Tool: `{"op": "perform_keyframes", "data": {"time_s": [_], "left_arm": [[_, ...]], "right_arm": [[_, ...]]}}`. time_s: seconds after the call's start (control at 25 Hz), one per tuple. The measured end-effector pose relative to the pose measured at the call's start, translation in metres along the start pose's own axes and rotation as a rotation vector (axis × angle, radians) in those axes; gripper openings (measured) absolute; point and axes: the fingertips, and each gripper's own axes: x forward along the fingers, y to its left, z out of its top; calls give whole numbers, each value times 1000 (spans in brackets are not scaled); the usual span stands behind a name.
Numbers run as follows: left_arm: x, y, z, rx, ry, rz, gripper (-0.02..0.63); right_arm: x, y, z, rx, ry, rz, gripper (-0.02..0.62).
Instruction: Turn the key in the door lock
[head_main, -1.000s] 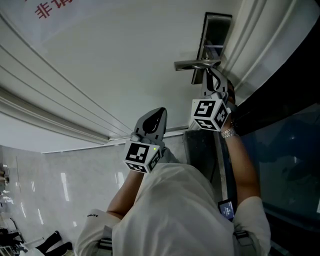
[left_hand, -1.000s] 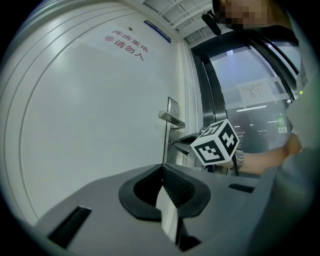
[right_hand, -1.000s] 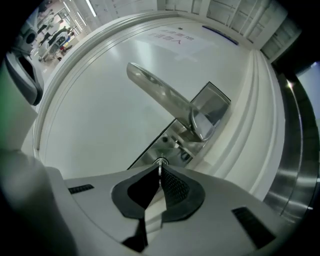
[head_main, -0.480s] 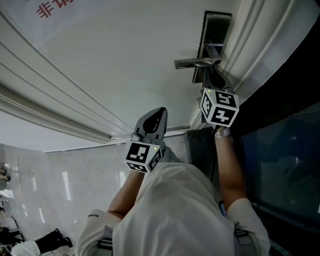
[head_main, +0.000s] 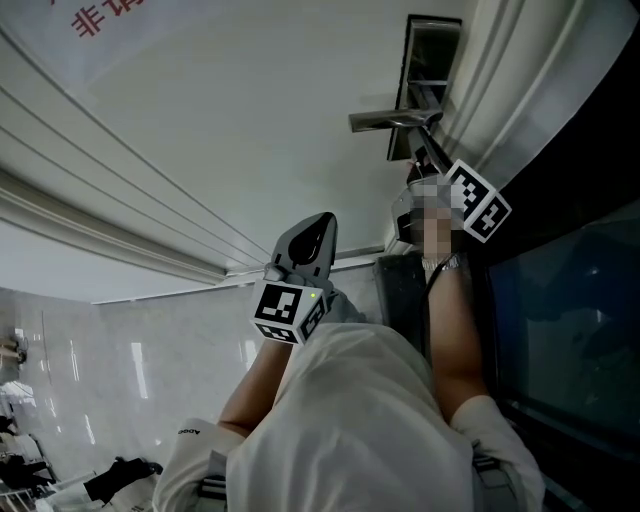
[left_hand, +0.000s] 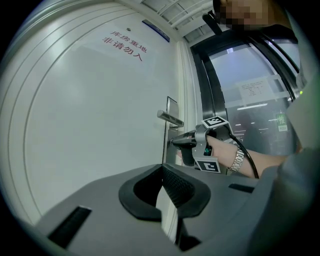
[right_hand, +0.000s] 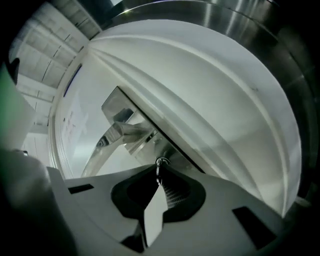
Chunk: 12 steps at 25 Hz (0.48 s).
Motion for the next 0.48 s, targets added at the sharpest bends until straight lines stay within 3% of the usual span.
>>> {"op": "perform_keyframes", "data": {"time_s": [0.36,0.48], "left_arm": [[-1,0,-8,-6,17,4,9],[-1,1,-9,-6,20,7,9]], "right_arm": [[1,-1,0,228,-27,68,12],[1,-2,0,426,-26,118,14]]}}
